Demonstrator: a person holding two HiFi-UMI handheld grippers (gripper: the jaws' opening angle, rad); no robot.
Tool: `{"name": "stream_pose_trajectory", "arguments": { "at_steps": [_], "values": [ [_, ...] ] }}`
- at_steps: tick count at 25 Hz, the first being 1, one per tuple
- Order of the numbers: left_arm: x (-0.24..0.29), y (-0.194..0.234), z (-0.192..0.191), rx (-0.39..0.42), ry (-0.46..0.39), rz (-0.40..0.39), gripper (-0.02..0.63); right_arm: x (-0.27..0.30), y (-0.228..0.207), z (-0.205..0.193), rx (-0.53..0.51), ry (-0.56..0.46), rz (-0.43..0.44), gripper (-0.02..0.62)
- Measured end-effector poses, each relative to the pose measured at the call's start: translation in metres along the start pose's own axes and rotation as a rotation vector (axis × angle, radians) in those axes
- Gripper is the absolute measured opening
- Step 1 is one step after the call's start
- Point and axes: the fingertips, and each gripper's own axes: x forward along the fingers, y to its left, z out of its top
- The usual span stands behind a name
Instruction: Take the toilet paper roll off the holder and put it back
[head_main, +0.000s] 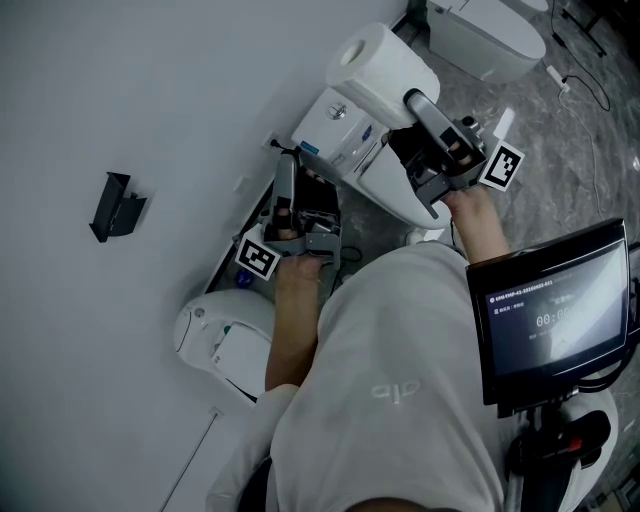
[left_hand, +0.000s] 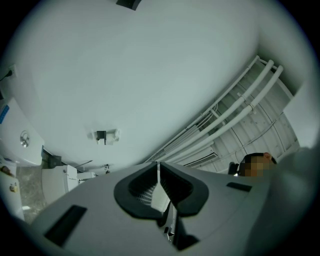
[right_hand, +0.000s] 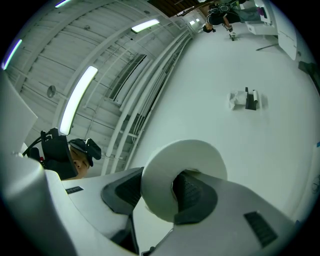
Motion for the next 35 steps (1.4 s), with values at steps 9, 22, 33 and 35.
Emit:
{"name": "stream_pose_trajectory", "arguments": {
  "at_steps": [9, 22, 33, 35],
  "values": [
    [-0.002, -0.009, 0.0, 0.002, -0.003, -0.034, 0.005, 0.0, 0.001, -0.001, 0.015, 0.0, 0.009, 0.179],
    [-0.017, -0.008, 0.009, 0.002, -0.074, 0.008, 0.005, 0.003, 0.001, -0.004, 0.038, 0.014, 0.016, 0.179],
    [-0.028, -0.018, 0.022, 0.059, -0.079, 0.045, 0.006, 0.002, 0.001, 0.0, 0.013, 0.009, 0.021, 0.179],
    [-0.02, -0.016, 0.028, 0.057, -0.036, 0.066, 0.006, -0.002, 0.0, 0.007, -0.015, -0.035, 0.003, 0.178]
  ]
}}
